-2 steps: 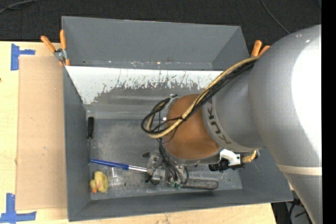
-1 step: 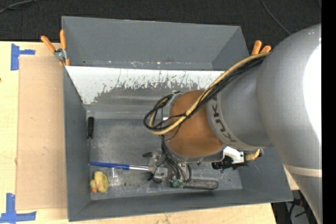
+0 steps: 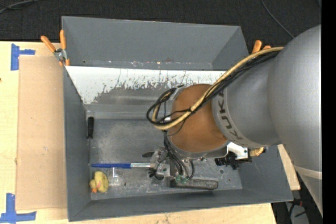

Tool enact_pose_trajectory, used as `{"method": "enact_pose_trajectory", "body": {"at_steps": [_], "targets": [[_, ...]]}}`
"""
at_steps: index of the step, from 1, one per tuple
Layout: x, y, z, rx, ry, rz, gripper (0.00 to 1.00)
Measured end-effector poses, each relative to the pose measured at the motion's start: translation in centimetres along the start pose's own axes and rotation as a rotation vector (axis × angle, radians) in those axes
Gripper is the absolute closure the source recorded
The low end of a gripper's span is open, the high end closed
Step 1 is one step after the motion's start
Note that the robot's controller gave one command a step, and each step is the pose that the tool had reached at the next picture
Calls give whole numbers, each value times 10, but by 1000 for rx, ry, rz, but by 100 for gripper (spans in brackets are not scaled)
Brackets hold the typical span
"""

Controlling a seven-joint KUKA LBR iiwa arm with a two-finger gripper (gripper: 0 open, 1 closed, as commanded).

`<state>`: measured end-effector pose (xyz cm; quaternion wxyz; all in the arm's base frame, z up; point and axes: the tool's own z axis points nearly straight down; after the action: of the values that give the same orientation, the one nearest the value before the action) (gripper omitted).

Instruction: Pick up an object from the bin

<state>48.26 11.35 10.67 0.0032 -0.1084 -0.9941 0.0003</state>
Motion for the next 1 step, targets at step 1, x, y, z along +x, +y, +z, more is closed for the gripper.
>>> {"method": "enact_pose_trajectory", "body": {"at_steps": [1], "targets": [[1, 0, -19, 0, 2, 1, 100]]}}
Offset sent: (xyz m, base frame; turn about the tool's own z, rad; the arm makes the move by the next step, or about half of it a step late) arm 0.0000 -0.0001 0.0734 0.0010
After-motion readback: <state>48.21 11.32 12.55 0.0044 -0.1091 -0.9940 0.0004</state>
